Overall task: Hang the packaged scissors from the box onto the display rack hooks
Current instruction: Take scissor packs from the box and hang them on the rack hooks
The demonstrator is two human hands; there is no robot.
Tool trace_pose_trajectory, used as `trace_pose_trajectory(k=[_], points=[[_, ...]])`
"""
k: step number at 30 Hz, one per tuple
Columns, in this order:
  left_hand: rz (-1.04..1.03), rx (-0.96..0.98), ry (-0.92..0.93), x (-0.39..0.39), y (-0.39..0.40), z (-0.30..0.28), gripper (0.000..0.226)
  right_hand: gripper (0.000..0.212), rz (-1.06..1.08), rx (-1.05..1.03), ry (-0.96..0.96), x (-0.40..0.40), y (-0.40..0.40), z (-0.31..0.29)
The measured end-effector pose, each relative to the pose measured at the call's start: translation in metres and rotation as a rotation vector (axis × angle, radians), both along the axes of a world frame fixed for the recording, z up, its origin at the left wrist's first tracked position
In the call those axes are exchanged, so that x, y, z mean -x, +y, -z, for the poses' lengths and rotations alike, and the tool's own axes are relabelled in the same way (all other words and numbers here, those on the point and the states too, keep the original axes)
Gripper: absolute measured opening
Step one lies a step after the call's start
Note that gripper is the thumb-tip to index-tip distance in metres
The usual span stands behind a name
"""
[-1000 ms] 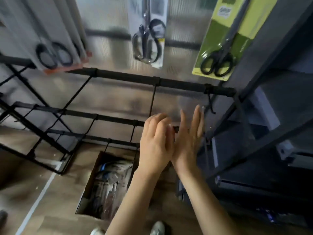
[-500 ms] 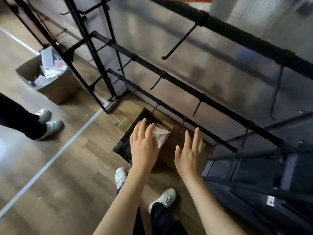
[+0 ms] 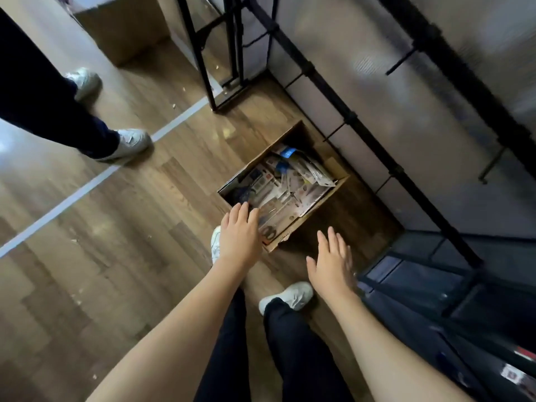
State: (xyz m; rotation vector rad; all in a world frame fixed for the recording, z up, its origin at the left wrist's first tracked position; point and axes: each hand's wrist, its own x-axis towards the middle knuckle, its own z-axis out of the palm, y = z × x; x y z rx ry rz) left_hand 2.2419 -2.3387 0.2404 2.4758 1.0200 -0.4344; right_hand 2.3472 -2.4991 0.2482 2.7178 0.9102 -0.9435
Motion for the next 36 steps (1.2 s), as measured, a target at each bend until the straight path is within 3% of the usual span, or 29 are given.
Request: trace_pose_trajectory(k=[6,11,15,18,23,29,36], points=[[0.124,0.026,0.091,0.003,0.011,0.112,0.054,0.065,-0.036,0.014,0.017,-0.012,0.025,0.115],[0.352,-0.001,0.165,-0.024,0.025,0.211,0.059,0.066,-0.049,0.020,-0.016,-0.038,0.042,0.212],[0.358,-0.052,0.187,-0.066,0.034,0.273,0.069,0.066,-0.064,0.067,-0.040,-0.065,0.055,0.280],[0.349,-0.035,0.193,-0.092,0.037,0.310,0.063,0.069,-0.107,0.056,-0.088,-0.087,0.064,0.319],[0.238,0.013,0.130,-0.119,0.033,0.360,0.044,0.064,-0.230,0.073,-0.107,-0.120,0.078,0.362],[0.181,0.059,0.158,-0.126,0.033,0.393,0.044,0.046,-0.367,0.082,-0.125,-0.128,0.084,0.390],[0.176,0.084,0.234,-0.117,0.034,0.392,0.009,0.047,-0.408,0.090,-0.174,-0.126,0.077,0.392]])
